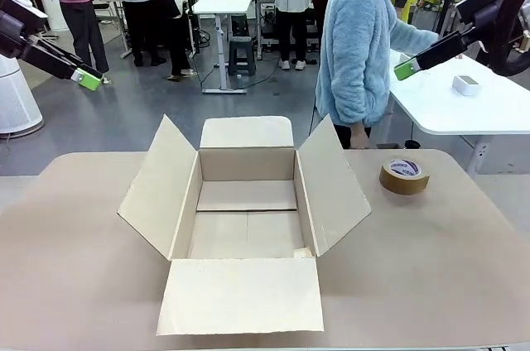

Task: Wrap the clocks to prevent damage.
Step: Open the side flaps of the Package Box, then once the human has placed the objects inside and stepped back, release both hands from the side flaps of the Package Box.

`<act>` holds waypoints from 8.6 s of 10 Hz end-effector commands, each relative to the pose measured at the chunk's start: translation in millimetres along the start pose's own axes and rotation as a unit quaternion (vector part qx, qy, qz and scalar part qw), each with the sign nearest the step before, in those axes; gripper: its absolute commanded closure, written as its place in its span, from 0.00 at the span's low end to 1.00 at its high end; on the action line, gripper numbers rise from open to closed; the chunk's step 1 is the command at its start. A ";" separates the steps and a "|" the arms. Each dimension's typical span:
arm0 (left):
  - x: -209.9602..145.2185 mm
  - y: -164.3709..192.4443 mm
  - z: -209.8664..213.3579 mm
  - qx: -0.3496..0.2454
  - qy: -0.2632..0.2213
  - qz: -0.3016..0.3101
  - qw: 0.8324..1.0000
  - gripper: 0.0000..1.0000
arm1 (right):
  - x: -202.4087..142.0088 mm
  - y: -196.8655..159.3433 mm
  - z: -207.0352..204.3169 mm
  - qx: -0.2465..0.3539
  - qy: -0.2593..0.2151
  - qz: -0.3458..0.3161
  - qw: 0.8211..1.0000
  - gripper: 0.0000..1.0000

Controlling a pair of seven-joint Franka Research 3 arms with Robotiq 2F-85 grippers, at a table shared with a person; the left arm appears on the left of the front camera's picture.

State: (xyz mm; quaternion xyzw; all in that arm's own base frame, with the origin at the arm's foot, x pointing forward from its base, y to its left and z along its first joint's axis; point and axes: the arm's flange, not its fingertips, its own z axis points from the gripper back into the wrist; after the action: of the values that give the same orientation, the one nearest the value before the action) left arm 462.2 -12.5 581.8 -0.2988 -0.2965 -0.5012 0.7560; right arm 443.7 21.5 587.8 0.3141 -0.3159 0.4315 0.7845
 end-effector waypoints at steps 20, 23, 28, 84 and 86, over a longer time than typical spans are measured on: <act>105.1 -117.1 -170.5 0.188 0.236 0.233 0.925 1.00 | 45.1 121.6 -208.1 -0.316 0.249 -0.192 0.895 0.99; 78.6 -102.5 -214.8 0.231 0.253 0.268 0.900 1.00 | 24.4 98.7 -237.3 -0.330 0.277 -0.225 0.874 0.99; 21.0 -46.2 -217.6 0.251 0.292 0.309 0.870 1.00 | -8.8 46.7 -243.3 -0.308 0.288 -0.289 0.859 0.99; -59.9 -19.2 -243.7 0.232 0.300 0.360 0.853 1.00 | -88.2 3.3 -255.3 -0.230 0.267 -0.357 0.865 0.99; -59.9 -19.2 -243.7 0.232 0.300 0.360 0.853 1.00 | -88.2 3.3 -255.3 -0.230 0.267 -0.357 0.865 0.99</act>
State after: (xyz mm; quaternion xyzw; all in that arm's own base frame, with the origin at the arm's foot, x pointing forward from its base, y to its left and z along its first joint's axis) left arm 460.9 -168.2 382.2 -0.0388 -0.0379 -0.1755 0.9830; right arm 461.7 175.9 365.4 0.0892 -0.0513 0.1062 0.9890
